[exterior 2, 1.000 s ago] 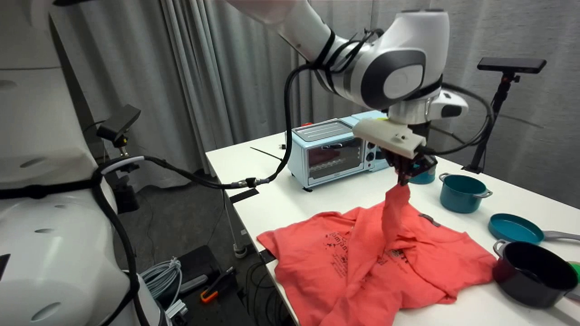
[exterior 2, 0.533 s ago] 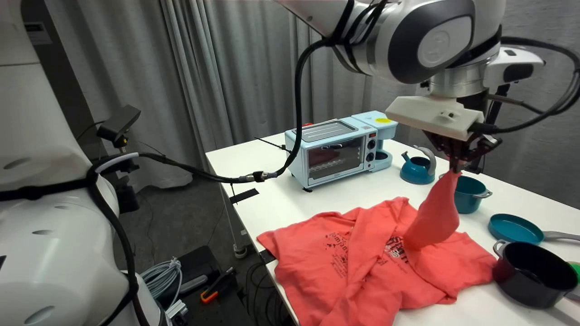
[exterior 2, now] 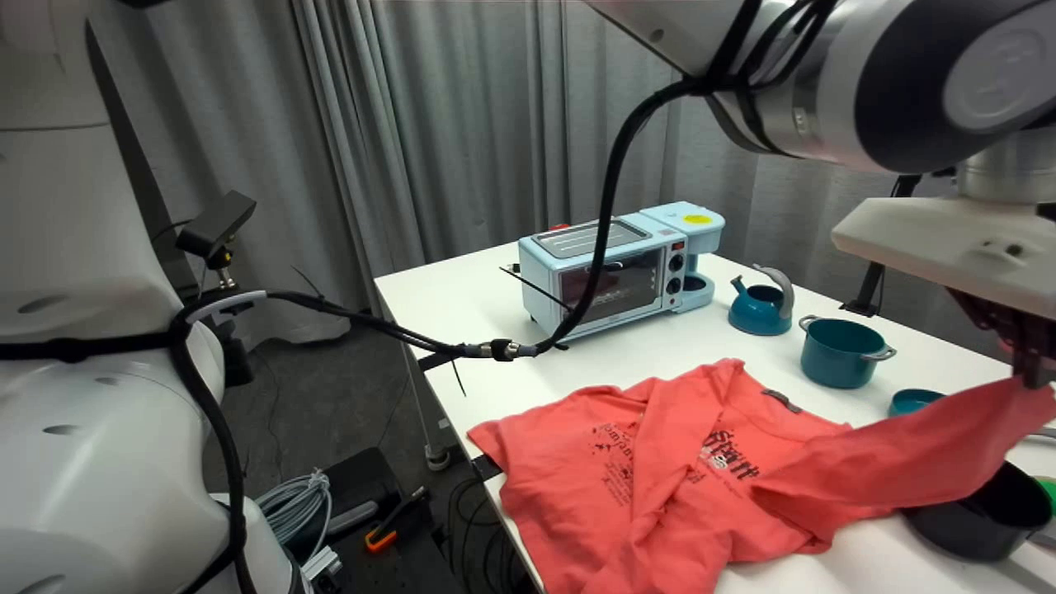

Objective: Unfold the sleeves of the orange sweatshirt

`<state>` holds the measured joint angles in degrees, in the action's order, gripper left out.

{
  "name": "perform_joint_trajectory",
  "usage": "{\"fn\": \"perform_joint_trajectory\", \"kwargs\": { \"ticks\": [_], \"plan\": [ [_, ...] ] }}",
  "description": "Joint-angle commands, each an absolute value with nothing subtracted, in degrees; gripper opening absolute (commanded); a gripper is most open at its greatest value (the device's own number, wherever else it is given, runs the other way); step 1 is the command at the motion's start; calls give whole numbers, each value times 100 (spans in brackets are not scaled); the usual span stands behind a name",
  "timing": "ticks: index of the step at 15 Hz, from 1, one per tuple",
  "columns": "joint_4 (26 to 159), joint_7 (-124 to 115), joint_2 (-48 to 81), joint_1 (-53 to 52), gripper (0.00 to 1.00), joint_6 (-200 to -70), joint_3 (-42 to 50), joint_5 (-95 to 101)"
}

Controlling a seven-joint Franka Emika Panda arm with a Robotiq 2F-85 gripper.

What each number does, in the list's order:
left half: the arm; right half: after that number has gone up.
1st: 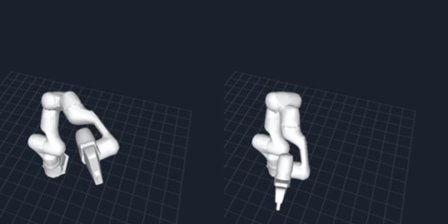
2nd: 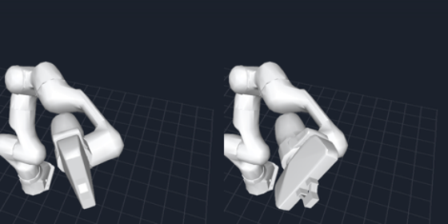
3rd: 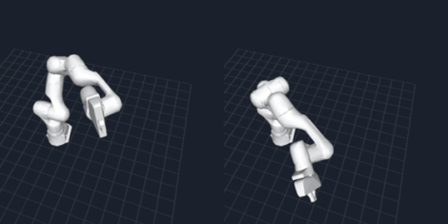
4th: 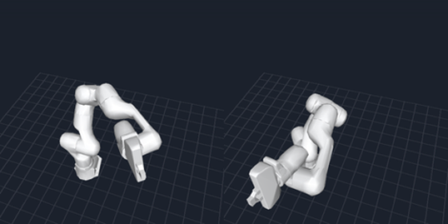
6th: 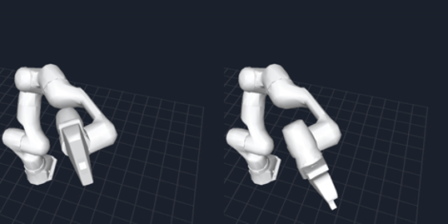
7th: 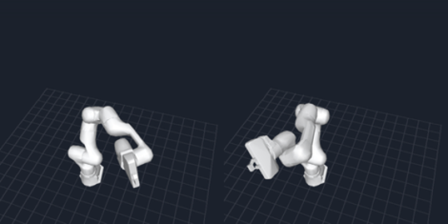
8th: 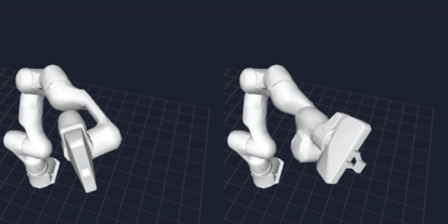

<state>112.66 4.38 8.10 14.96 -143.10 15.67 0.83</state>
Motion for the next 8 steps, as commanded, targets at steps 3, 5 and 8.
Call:
{"fn": "perform_joint_trajectory", "kwargs": {
  "ticks": [3,5,8],
  "plan": [
    [10265,-112,1466,1846,1,-14119,1848,76],
    [10068,-288,1595,1920,1,-14086,1917,102],
    [9852,-592,1801,1971,1,-14059,1994,113]
  ]
}}
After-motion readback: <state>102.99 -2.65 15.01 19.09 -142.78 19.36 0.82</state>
